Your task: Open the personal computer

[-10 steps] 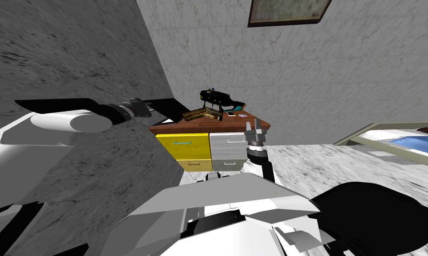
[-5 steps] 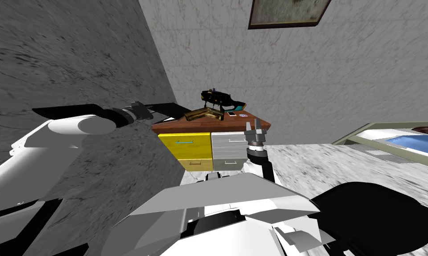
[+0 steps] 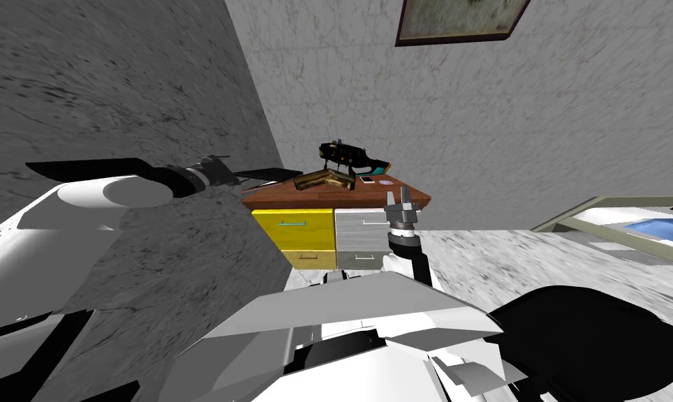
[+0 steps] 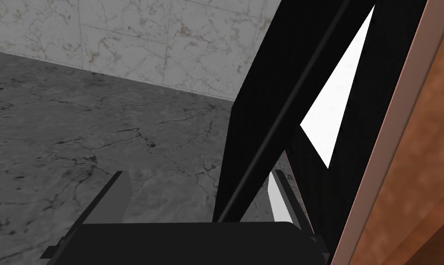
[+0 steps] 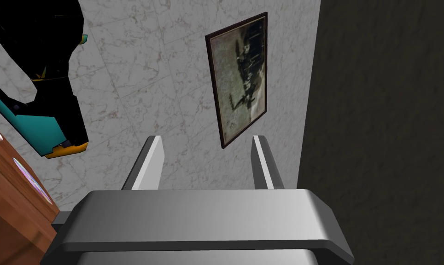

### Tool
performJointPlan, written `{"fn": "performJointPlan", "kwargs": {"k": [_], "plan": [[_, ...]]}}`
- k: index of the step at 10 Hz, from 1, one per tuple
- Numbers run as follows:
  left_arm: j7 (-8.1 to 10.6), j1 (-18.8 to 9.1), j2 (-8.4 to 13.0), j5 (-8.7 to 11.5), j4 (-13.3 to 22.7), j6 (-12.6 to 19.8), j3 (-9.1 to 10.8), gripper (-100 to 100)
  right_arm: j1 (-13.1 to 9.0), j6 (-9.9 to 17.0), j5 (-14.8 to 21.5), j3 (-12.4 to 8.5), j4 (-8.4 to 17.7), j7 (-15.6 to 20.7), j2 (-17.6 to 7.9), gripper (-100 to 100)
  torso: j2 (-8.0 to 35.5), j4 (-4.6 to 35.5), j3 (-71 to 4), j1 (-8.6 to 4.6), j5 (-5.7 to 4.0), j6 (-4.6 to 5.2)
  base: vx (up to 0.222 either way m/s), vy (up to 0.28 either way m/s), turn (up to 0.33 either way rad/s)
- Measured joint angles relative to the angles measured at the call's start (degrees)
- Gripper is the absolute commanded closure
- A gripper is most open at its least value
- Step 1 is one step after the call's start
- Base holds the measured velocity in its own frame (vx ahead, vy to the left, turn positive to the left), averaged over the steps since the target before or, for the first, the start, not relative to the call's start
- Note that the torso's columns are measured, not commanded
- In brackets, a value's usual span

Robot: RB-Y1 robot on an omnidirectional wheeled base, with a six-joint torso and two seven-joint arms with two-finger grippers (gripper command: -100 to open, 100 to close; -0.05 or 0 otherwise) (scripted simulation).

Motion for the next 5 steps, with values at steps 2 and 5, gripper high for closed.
{"fn": "performJointPlan", "kwargs": {"k": [2,5], "plan": [[0.29,0.1,1.5,2.0,-0.4,1.0,0.92,-100,0.0,0.0,0.0,0.0,0.0,0.0,0.0,0,0.2,0.0,0.1,0.17,0.08,-0.02,0.052,-0.018,0.040],[0.82,-0.7,2.9,2.9,-0.6,2.1,1.06,0,0.0,0.0,0.0,0.0,0.0,0.0,0.0,0,0.3,0.1,0.2,0.24,0.12,-0.05,0.012,-0.004,0.003]]}}
